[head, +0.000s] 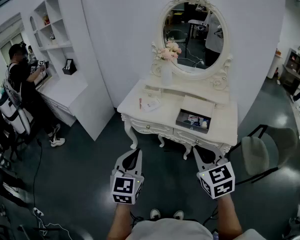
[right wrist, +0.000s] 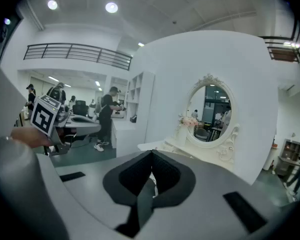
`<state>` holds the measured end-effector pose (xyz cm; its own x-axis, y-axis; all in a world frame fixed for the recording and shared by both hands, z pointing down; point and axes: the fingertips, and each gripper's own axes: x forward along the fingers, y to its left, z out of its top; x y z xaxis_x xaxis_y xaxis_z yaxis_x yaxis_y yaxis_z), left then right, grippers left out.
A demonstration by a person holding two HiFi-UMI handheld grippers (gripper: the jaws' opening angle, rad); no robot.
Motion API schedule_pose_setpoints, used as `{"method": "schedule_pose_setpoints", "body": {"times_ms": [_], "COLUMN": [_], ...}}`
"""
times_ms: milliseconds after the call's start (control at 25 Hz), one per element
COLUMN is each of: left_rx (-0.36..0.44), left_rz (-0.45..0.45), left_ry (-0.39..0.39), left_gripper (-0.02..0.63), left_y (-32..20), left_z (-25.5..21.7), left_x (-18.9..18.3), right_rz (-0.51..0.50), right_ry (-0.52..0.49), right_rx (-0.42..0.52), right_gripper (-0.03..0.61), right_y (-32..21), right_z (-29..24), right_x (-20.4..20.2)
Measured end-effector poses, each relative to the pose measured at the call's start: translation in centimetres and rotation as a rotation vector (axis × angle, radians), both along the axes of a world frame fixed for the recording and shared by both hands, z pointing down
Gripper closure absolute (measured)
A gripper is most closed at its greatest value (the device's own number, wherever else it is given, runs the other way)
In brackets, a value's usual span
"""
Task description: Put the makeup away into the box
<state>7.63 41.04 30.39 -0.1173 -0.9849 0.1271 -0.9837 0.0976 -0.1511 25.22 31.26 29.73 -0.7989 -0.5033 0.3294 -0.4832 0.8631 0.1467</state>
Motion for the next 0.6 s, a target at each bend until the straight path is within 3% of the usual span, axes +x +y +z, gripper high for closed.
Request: {"method": "schedule_pose_setpoints", "body": {"times_ms": [120, 360, 600], "left_rx": [0.024, -0.019, -0.032], "left_rz": [0.02, 0.081, 0.117], "left_ry": [0.016, 0.064, 0.17], "left_gripper": [0.595, 0.592, 0.591], "left_y": [0.1, 0.2, 0.5], "left_z": [-0.4, 0.7, 1.9], "left_x": [-0.7, -2.0, -4.5], "right_rz": [0.003, 0.025, 0.042], "right_ry": [-0.018, -0.096, -0.151], "right_rx": [-0.006, -0.016, -0.013], "right_gripper": [0.577, 0.577, 0.577], "right_y": [0.4, 0.7, 1.4], "right_z": [-0.1, -0.7, -1.0], "right_x": [-1.2, -3.6, -6.2]}}
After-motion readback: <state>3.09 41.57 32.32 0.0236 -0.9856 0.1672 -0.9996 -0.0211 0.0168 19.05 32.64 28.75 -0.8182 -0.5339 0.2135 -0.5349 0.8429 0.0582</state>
